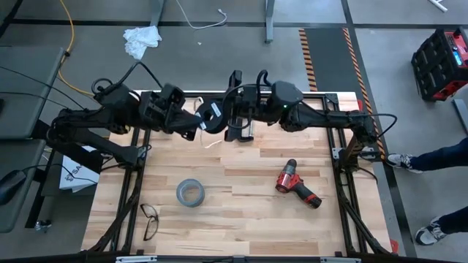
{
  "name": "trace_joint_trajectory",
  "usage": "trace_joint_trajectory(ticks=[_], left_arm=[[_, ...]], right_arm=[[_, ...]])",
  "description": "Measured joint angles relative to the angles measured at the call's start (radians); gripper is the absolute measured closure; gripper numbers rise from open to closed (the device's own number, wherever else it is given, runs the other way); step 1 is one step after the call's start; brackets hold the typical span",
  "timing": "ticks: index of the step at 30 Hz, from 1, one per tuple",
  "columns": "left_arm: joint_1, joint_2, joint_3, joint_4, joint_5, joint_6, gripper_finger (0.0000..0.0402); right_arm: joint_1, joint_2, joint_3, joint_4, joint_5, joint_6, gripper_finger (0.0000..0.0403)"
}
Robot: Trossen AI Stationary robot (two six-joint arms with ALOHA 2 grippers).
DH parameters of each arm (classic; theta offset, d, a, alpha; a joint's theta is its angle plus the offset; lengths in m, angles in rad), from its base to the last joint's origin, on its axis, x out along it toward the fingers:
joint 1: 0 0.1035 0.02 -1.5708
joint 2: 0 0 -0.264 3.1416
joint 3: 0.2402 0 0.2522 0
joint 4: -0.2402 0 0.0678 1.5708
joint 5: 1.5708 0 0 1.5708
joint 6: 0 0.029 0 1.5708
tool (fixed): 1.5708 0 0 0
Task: Coil cords
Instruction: Coil the white wire
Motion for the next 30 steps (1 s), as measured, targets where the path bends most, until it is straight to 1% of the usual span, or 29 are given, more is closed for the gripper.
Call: trace_joint_trajectory(ticks=[3,6,10,14,17,20,23,26,30], left_arm=[[-0.001,-0.008,0.000,-0.039,0.002,0.026,0.0401],[-0.001,-0.036,0.000,-0.115,0.002,0.102,0.0401],[0.009,-0.094,0.000,-0.302,-0.004,0.166,0.0401],[0.017,-0.154,0.000,-0.463,-0.046,0.215,0.0401],[0.026,-0.191,0.000,-0.526,-0.053,0.233,0.0401],[0.034,-0.210,0.000,-0.551,-0.052,0.232,0.0401],[0.034,-0.225,0.000,-0.580,-0.042,0.218,0.0401],[0.034,-0.232,0.000,-0.633,-0.009,0.216,0.0401],[0.033,-0.223,0.000,-0.727,0.041,0.250,0.0401]], right_arm=[[-0.007,0.000,0.000,-0.004,-0.004,-0.001,0.0403],[-0.019,0.000,0.000,-0.023,-0.006,-0.005,0.0403],[-0.032,-0.002,0.000,-0.051,-0.026,-0.007,0.0403],[-0.047,-0.003,0.000,-0.072,-0.044,0.010,0.0403],[-0.058,-0.003,0.000,-0.097,-0.055,0.027,0.0403],[-0.066,-0.003,0.000,-0.137,-0.055,0.029,0.0403],[-0.071,-0.003,0.000,-0.163,-0.055,0.030,0.0403],[-0.073,-0.005,0.000,-0.189,-0.060,0.030,0.0403],[-0.081,-0.010,0.000,-0.295,-0.107,0.062,0.0403]])
